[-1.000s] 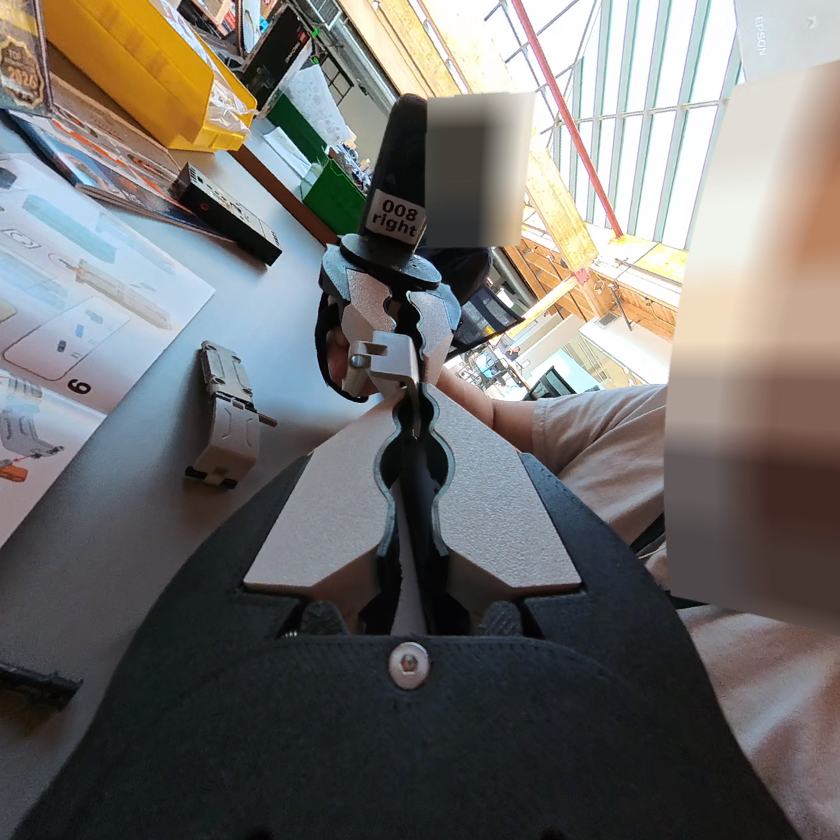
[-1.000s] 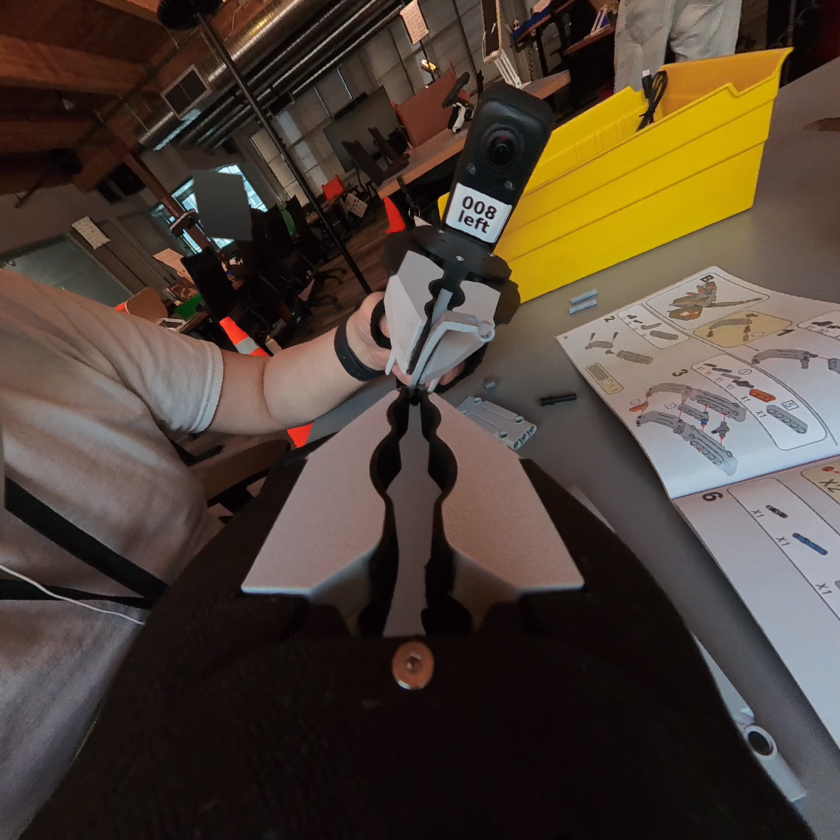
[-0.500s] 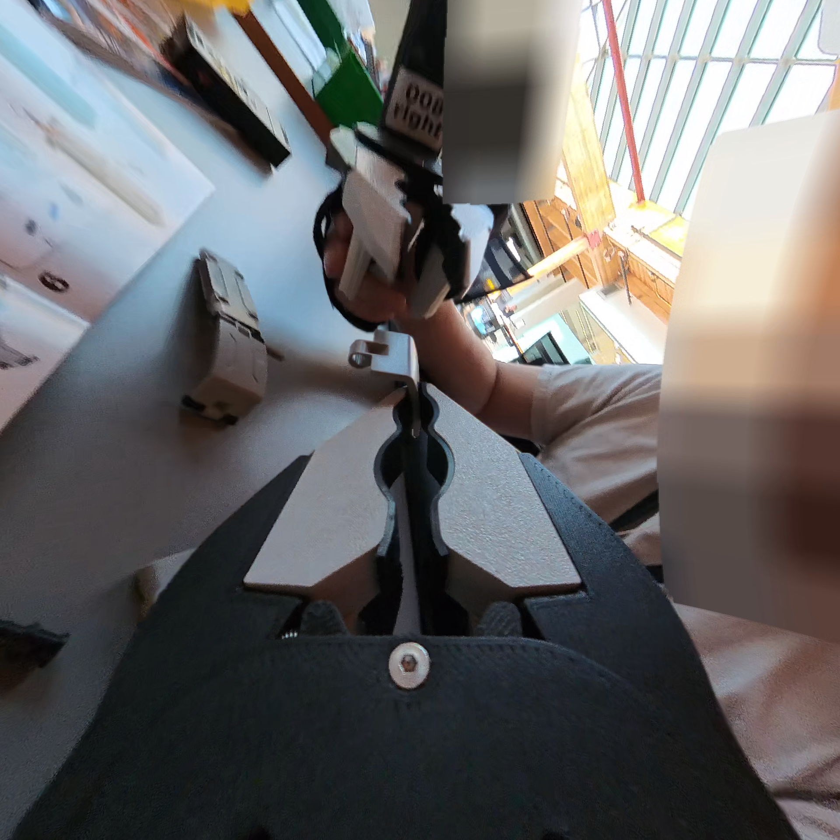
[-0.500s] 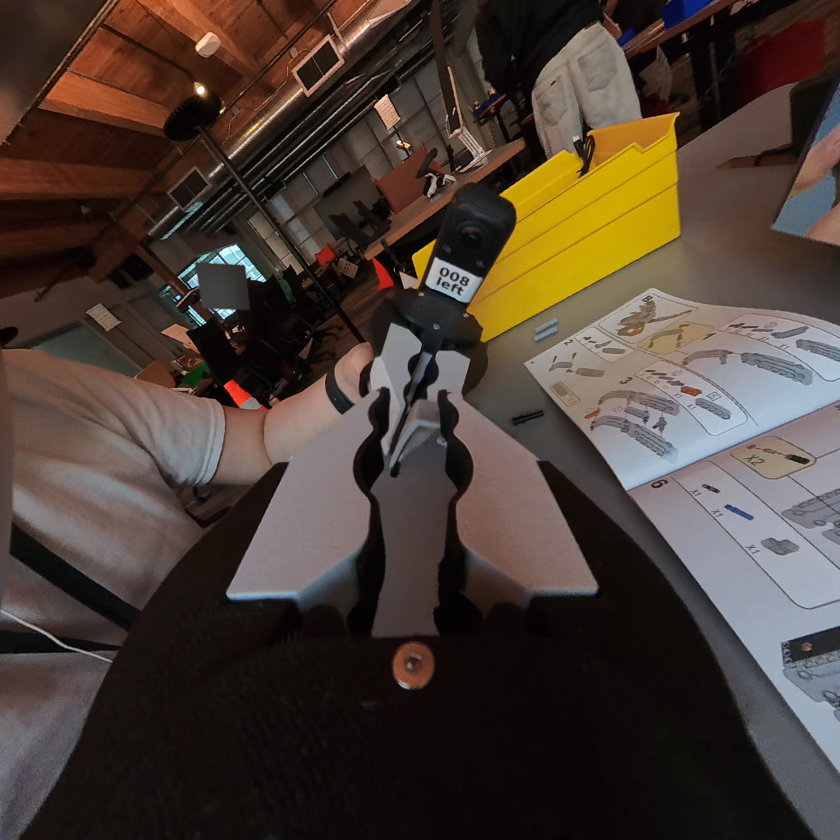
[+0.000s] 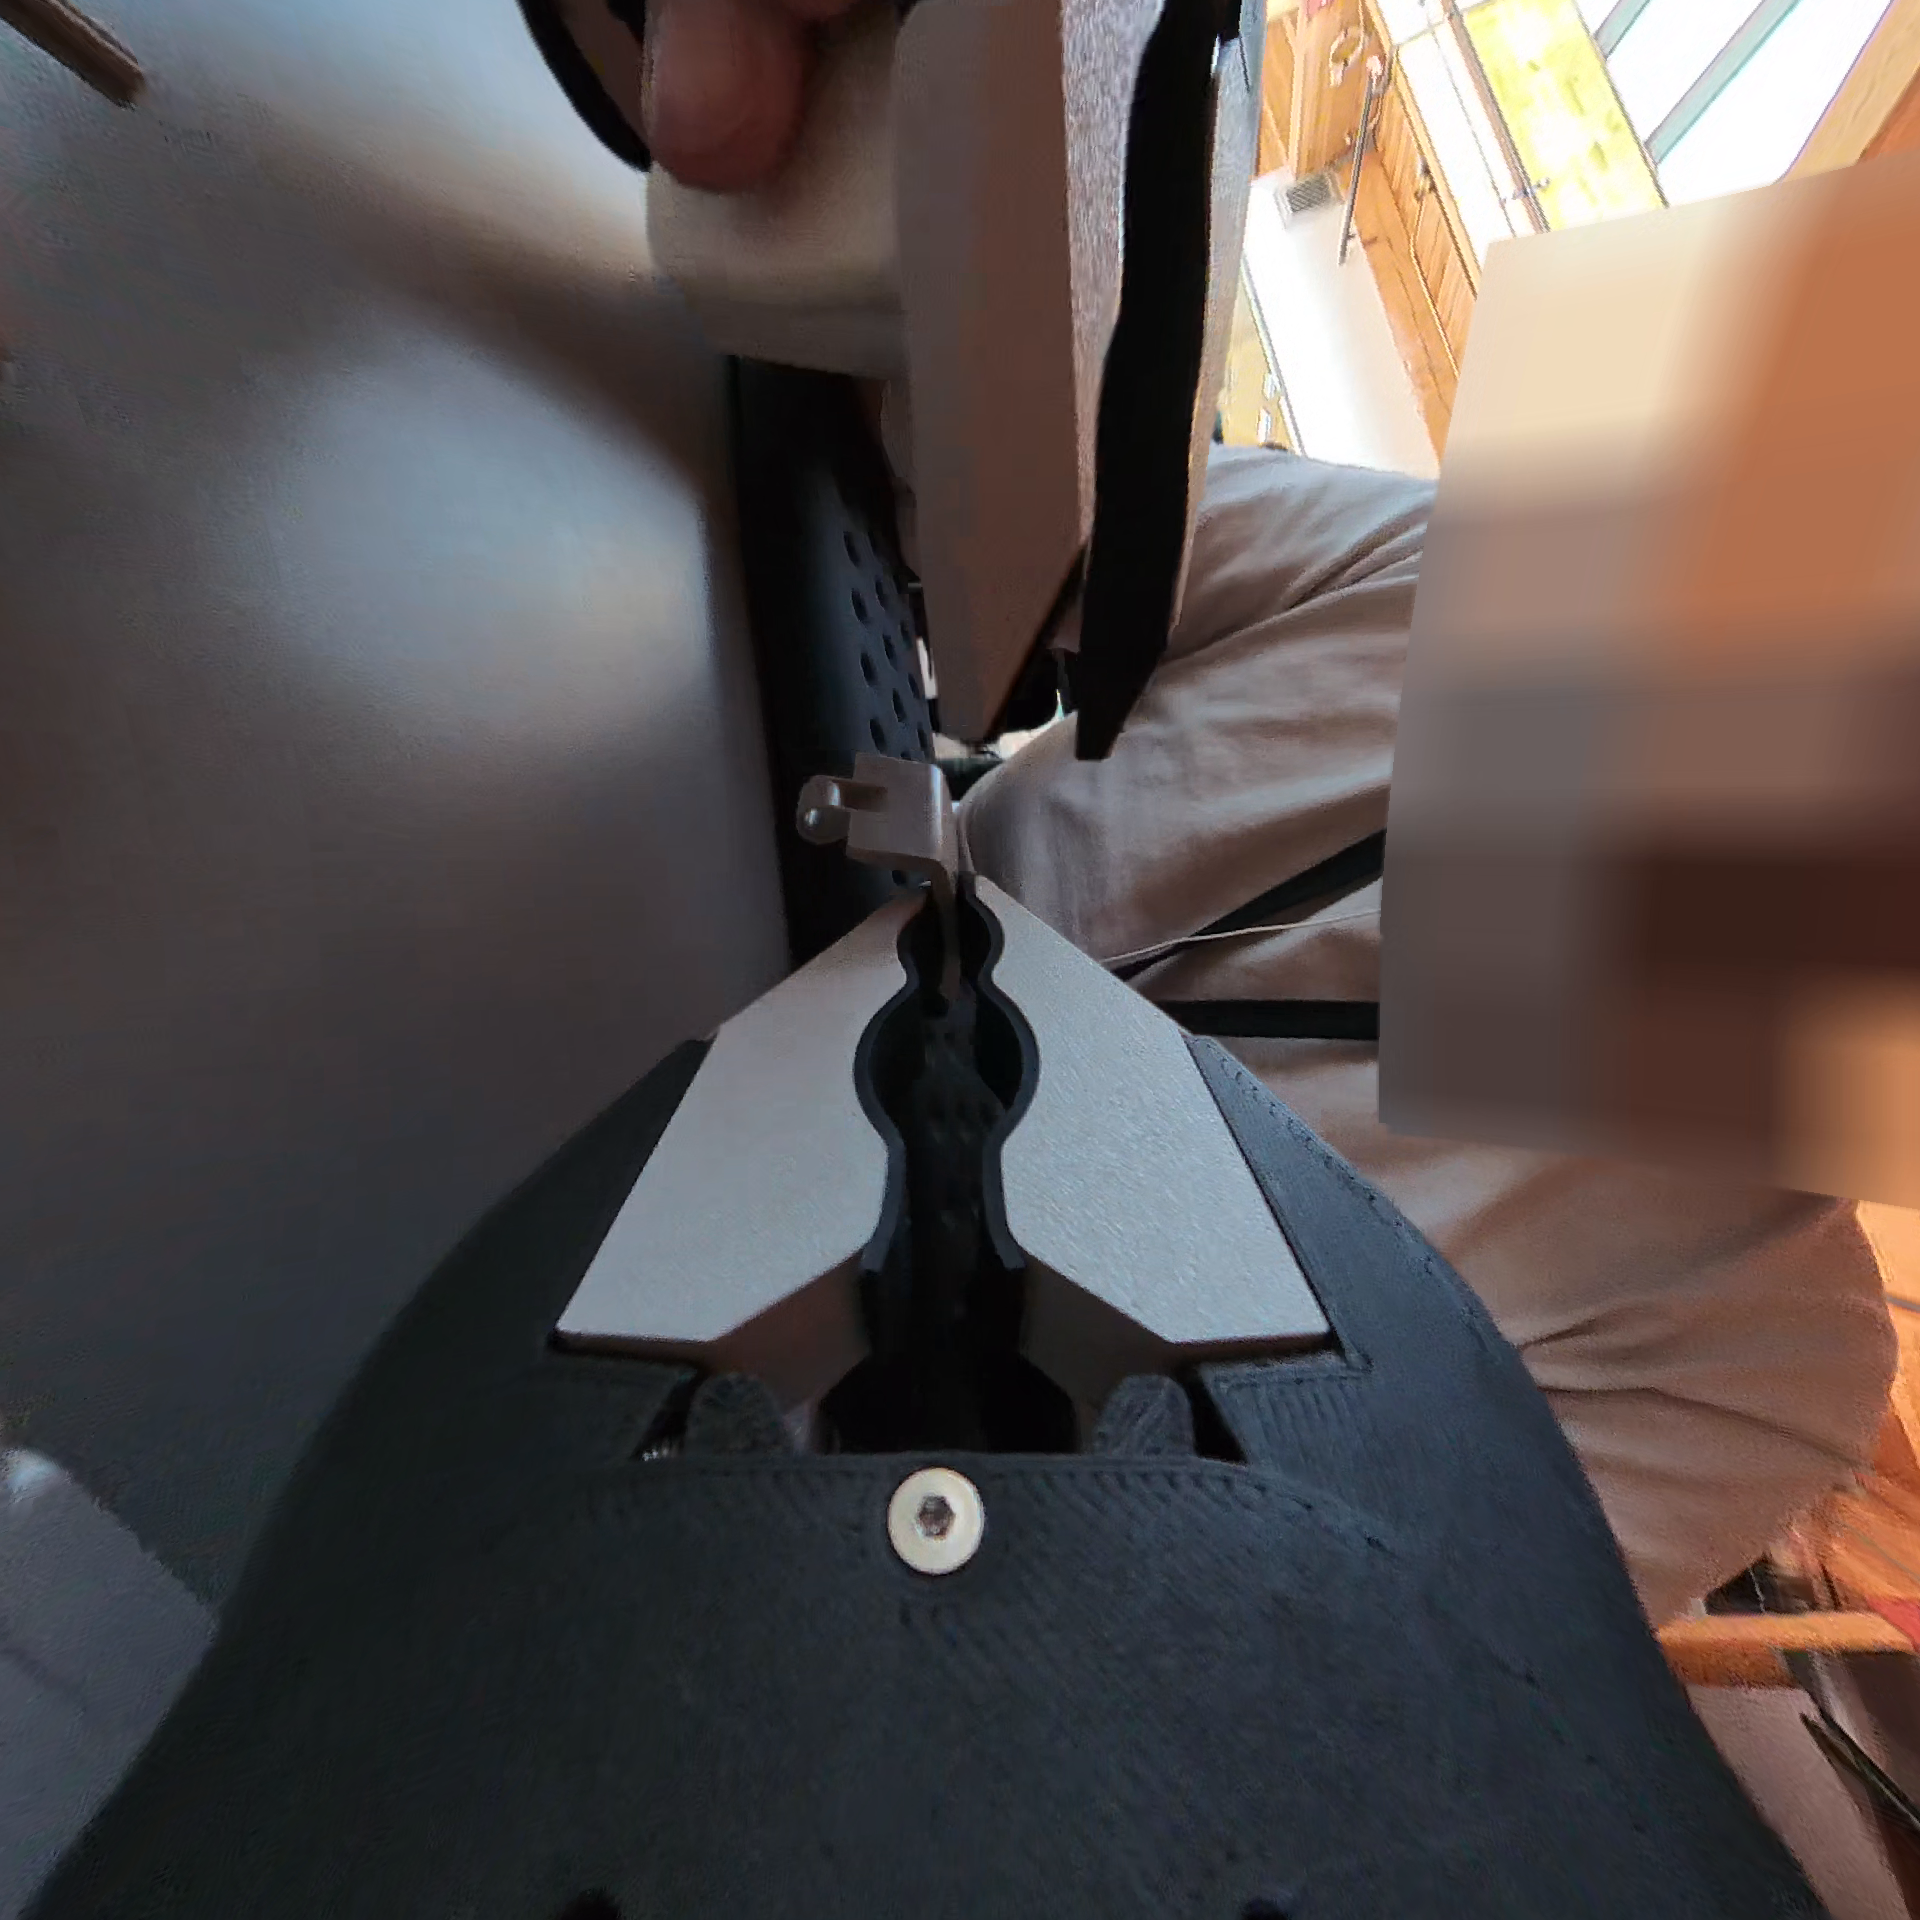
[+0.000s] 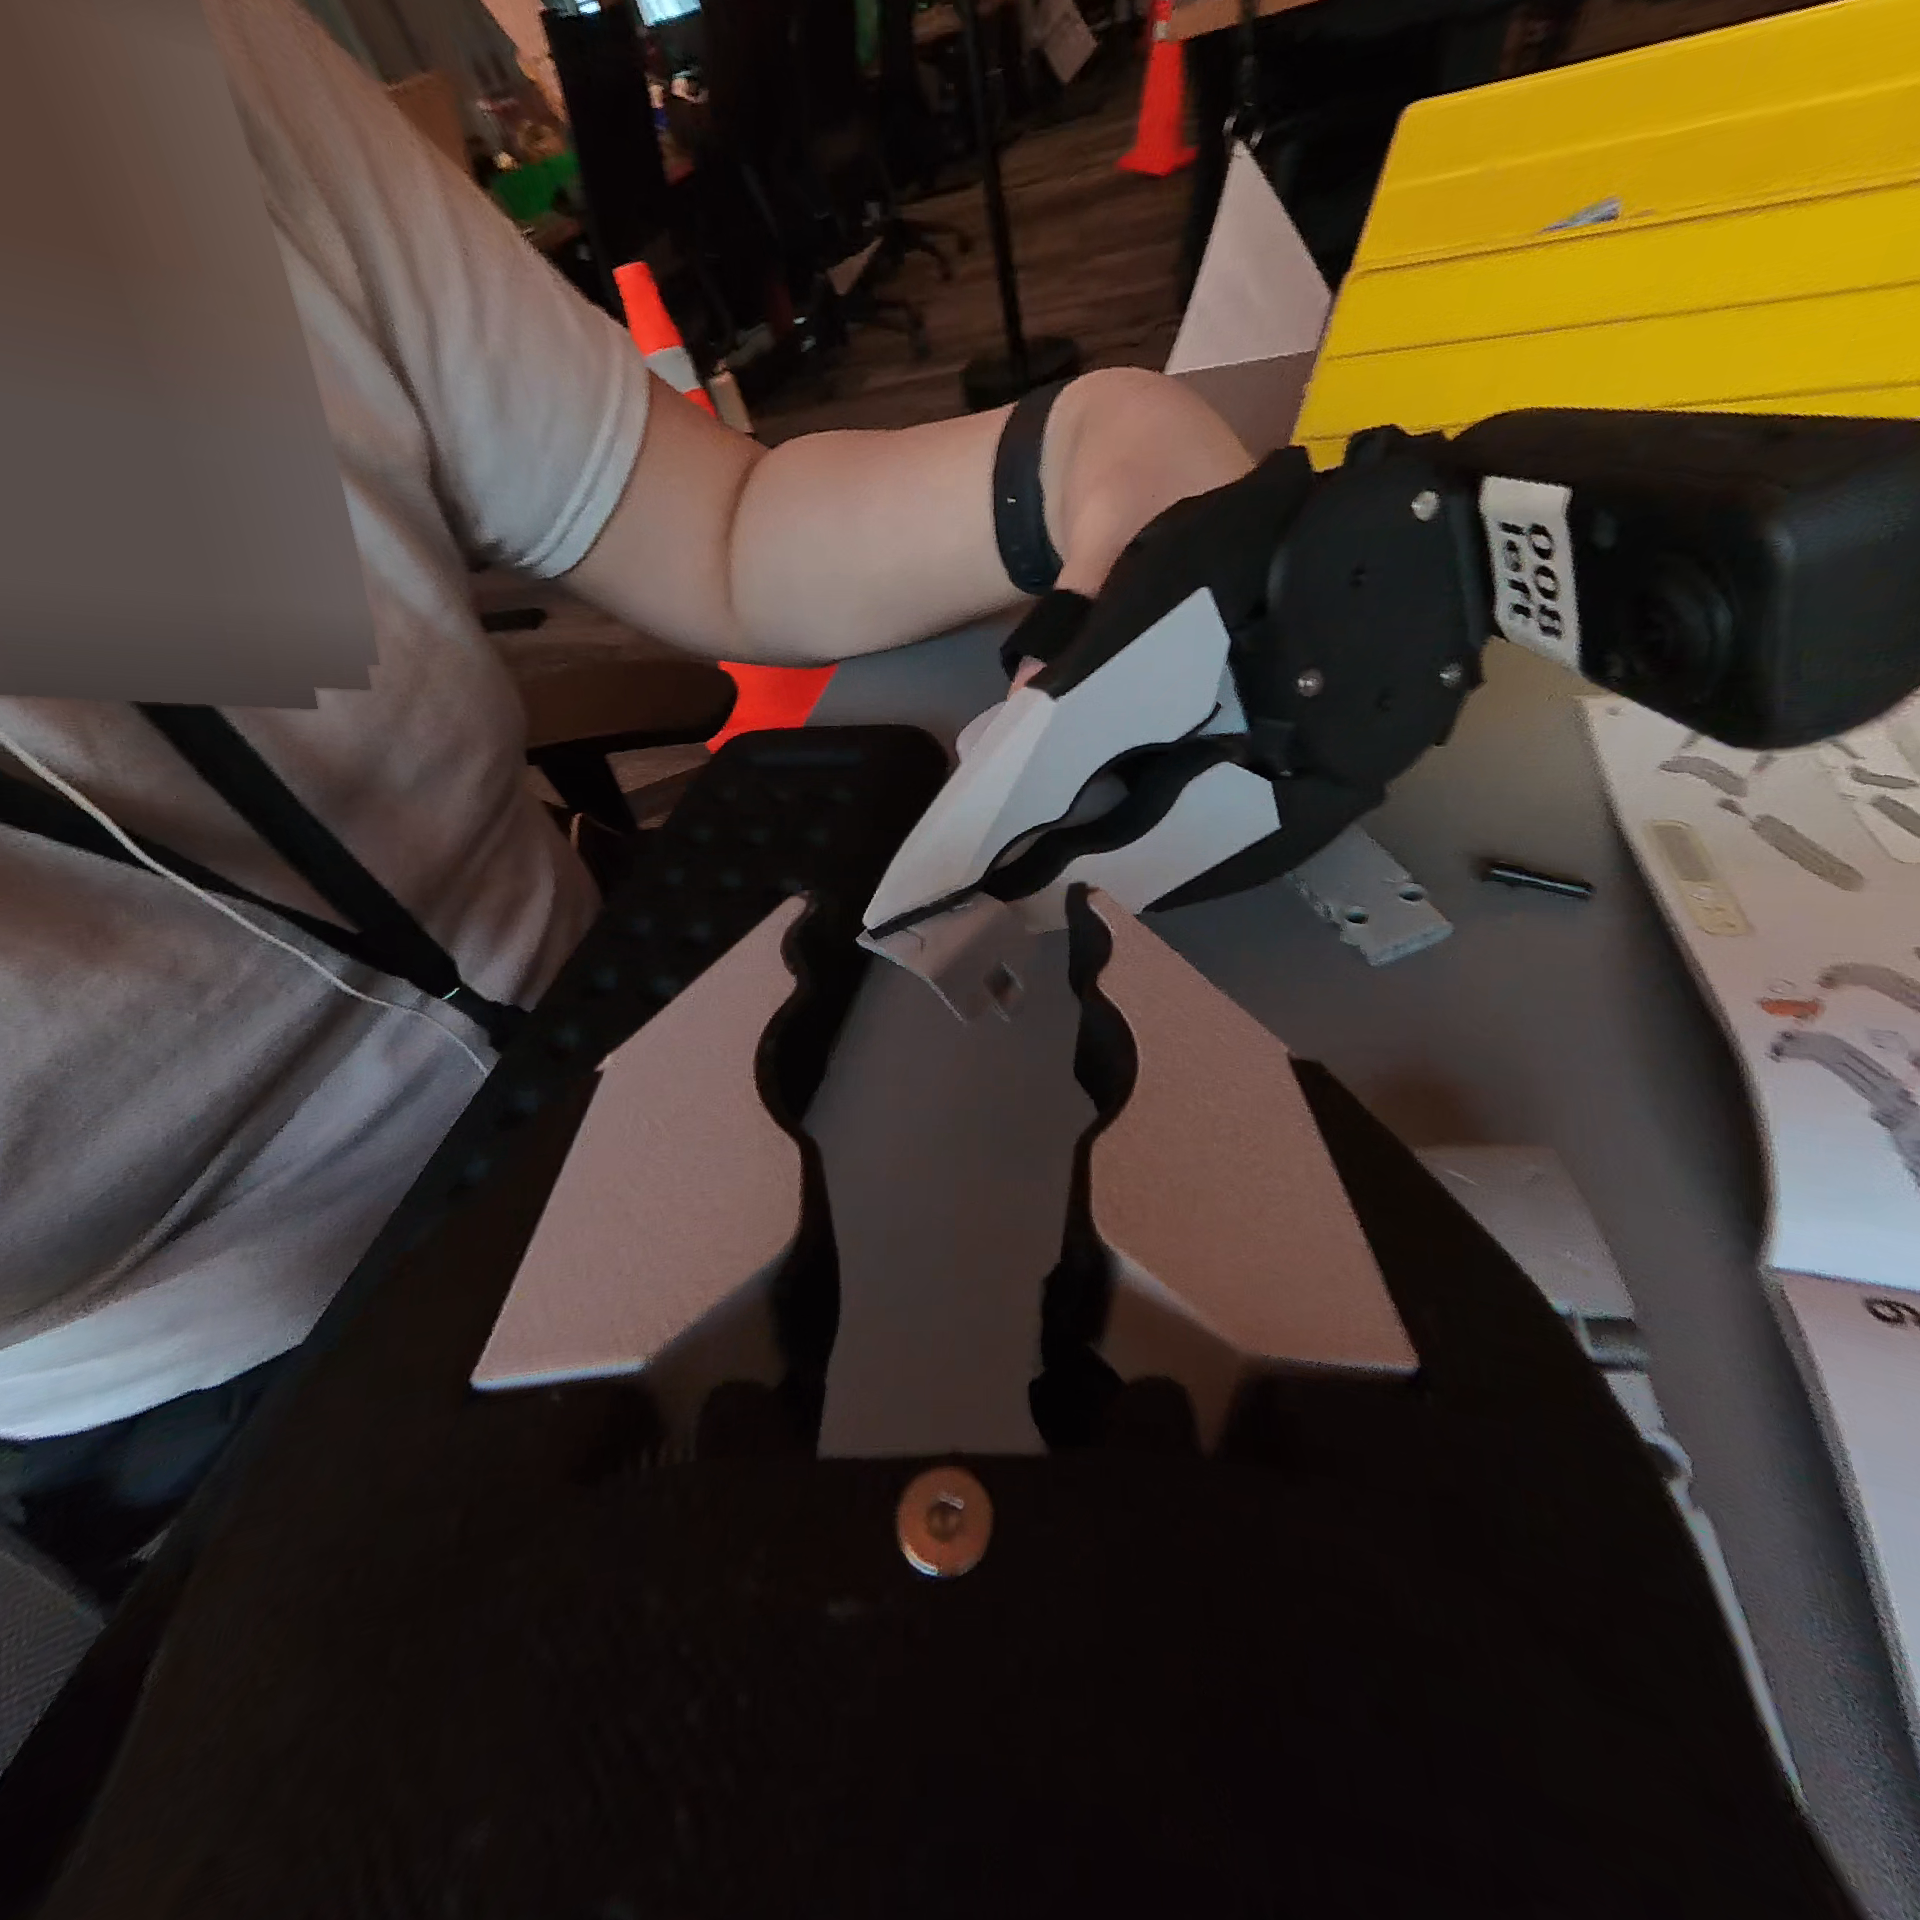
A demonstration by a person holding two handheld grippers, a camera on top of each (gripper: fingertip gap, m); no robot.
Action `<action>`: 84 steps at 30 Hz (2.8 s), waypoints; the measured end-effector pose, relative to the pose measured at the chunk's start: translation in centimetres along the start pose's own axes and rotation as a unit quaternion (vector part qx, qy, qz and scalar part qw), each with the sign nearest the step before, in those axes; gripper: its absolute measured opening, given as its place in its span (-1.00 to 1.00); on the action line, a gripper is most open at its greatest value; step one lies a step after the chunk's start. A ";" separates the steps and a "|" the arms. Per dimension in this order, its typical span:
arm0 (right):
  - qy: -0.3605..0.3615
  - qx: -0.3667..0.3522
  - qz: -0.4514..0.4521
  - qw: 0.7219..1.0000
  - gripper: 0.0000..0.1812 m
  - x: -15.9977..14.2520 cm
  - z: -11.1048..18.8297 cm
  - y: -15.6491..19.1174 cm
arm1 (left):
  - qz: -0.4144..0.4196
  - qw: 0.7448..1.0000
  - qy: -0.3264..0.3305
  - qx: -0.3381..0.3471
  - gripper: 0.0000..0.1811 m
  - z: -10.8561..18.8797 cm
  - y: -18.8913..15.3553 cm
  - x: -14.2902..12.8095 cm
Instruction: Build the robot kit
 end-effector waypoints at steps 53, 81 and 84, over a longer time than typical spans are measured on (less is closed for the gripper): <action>-0.020 -0.325 0.050 0.944 -0.77 2.6 3.8 -6.3 | -0.089 0.886 -0.453 0.047 -0.99 6.3 -1.0 8.4; 0.020 -0.466 0.175 0.867 -0.76 3.3 3.4 -6.8 | -0.109 0.859 -0.500 0.034 -0.99 8.1 -1.7 8.4; 0.028 -0.457 0.158 0.875 -0.76 3.0 4.4 -6.8 | -0.117 0.877 -0.459 0.083 -0.70 8.2 -1.3 8.5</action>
Point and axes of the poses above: each gripper's, where its closed fingertips meet, z back along the fingers, x out of its top, y = z × x across the jaws, the point moved 3 cm from there along z, back along the fingers
